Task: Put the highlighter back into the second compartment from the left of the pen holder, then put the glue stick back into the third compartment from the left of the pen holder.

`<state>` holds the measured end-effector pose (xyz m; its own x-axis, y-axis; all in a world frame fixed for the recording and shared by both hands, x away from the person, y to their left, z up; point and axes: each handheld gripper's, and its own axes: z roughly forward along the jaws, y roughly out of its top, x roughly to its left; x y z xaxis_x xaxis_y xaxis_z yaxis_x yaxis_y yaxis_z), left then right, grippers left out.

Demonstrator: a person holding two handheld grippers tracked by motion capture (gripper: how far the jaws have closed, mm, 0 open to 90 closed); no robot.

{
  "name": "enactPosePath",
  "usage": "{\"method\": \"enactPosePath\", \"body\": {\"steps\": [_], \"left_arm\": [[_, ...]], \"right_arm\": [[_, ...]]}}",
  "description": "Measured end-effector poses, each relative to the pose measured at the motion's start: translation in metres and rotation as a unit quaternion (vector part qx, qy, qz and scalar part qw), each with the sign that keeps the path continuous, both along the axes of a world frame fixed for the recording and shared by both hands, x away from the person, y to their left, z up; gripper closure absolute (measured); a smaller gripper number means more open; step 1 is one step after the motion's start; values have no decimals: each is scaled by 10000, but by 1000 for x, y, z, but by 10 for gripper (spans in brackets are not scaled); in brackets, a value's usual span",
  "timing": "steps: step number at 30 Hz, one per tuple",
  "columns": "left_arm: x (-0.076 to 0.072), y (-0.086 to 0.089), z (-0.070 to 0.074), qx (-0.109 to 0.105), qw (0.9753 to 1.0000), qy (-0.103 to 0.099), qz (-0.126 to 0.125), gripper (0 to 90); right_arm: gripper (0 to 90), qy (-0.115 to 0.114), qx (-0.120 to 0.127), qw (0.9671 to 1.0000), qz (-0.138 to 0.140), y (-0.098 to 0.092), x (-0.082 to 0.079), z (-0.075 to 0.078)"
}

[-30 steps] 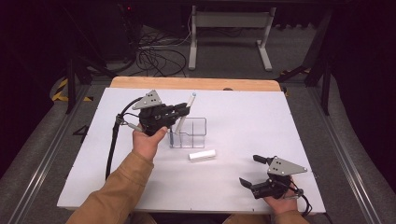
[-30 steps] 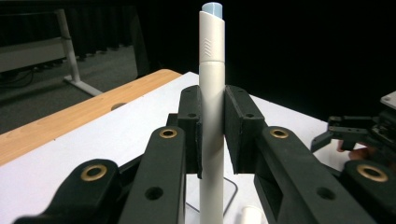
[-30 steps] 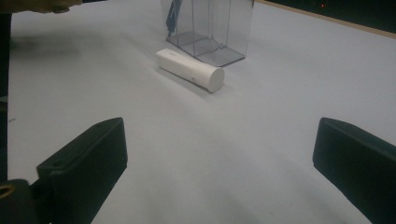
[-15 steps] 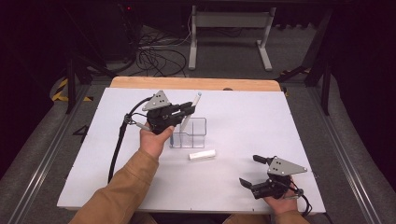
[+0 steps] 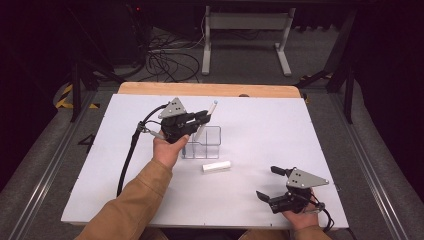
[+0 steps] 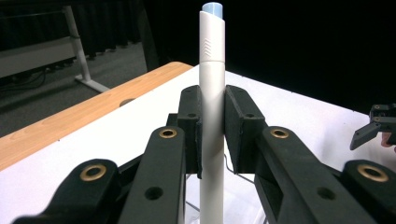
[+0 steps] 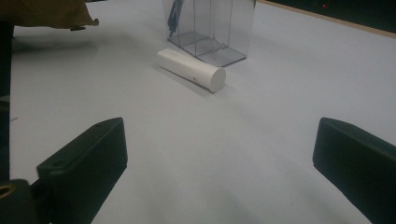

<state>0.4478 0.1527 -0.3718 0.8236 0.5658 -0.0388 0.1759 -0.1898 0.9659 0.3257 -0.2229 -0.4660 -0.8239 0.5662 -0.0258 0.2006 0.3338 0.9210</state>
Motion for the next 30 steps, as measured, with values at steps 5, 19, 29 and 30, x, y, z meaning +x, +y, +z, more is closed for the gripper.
{"method": "enactPosePath", "body": {"steps": [5, 19, 29, 30], "left_arm": [[-8, -3, 5, 199, 9990, -182, 366, 550], [-19, 5, 15, 243, 9987, -102, 440, 340], [-21, 8, 17, 228, 9994, 154, 186, 335], [-21, 9, 17, 255, 9994, 181, 178, 336]], "right_arm": [[37, 0, -1, 10000, 3, 0, 0, 0], [37, 25, 14, 10000, -16, 0, 1, 0], [37, 25, 16, 10000, -18, 0, 1, 0], [37, 23, 16, 10000, -18, 0, 1, 0]]}}
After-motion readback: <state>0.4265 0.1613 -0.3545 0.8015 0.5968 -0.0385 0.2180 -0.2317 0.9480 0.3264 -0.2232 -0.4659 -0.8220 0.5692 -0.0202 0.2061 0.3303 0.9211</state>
